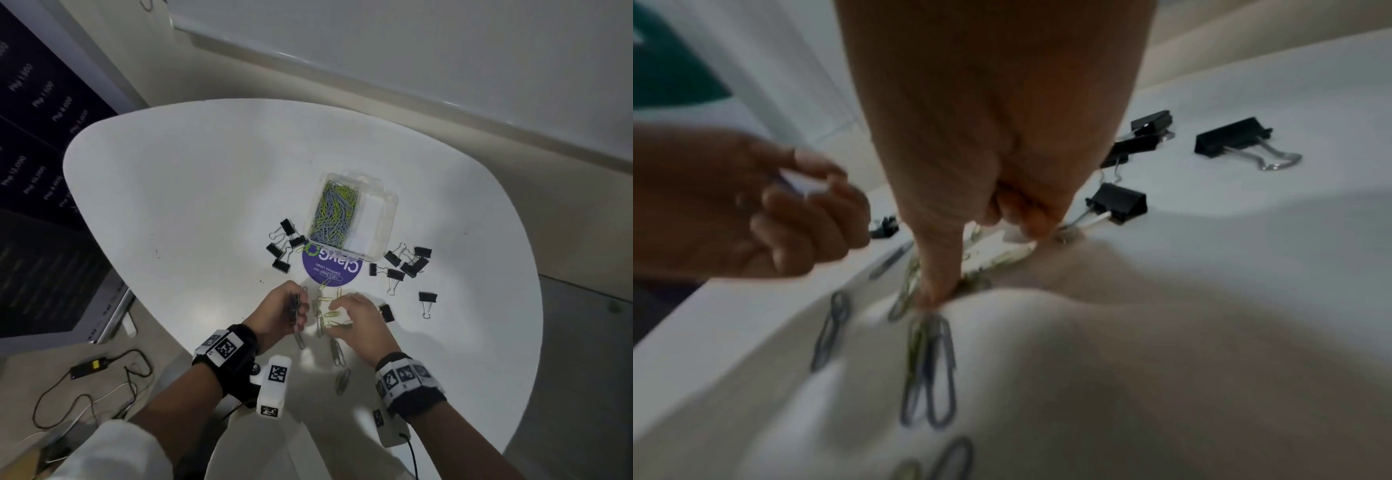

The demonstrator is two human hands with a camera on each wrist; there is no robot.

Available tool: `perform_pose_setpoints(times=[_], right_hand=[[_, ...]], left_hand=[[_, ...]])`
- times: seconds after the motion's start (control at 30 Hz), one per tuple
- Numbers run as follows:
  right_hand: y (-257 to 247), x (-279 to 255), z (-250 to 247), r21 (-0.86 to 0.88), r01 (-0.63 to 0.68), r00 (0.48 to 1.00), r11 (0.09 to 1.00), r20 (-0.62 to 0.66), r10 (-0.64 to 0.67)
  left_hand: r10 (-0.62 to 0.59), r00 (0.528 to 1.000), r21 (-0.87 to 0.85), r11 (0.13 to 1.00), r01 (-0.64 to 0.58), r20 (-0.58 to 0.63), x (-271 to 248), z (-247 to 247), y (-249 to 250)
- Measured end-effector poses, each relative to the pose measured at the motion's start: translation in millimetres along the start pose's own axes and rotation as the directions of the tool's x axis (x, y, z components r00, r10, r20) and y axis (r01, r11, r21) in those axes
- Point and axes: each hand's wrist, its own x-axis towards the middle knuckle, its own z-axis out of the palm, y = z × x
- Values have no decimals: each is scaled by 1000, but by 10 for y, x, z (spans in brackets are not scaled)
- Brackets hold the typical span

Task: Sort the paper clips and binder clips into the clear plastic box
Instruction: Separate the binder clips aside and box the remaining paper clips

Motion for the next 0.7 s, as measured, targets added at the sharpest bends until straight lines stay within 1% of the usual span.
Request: perform_pose_setpoints(times=[0.07,0.13,0.2,0.27,0.3,0.37,0.47,0.53,0.57,0.6,0.63,0.67,0.7], right_hand=[[29,3,34,-99,90,995,991,-42,-94],[55,-5,62,-161,151,986,975,-51,-161],[82,-11,88,-221,179,980,959,-51,-195],[118,-11,97,-219,166,982,961,-55,-182],[129,-13,100,-172,134,988,976,-56,-145],[107,-34,66,-20,37,998,999,-54,-38],[-30,-97,-83,198,-90,996,976,17,88],[-142,-98,-206,389,-177,984,904,100,149],[-188,-77,-261,497,-212,977,842,131,169],[-237,-41,-315,615,-233,972,753,149,180],[-282,14,-362,735,-245,969,632,163,186],[-338,83,-416,821,-246,967,515,174,186],[-400,165,-480,870,-240,967,431,174,187]], left_hand=[[-1,1000,31,1000,1,-14,-1,22,48],[9,997,99,995,-1,-82,7,40,96],[69,985,222,975,-33,-158,28,38,127],[144,973,350,934,-72,-182,38,38,152],[175,968,401,912,-90,-180,37,43,166],[211,964,462,880,-113,-165,47,69,214],[275,952,463,867,-185,-135,108,177,393],[332,936,472,848,-242,-117,185,289,593],[361,926,478,836,-269,-109,227,355,710],[388,916,481,825,-297,-101,273,426,833],[416,904,478,816,-325,-95,304,502,960],[430,898,472,813,-341,-93,348,561,1074],[426,900,463,820,-338,-97,394,606,1170]])
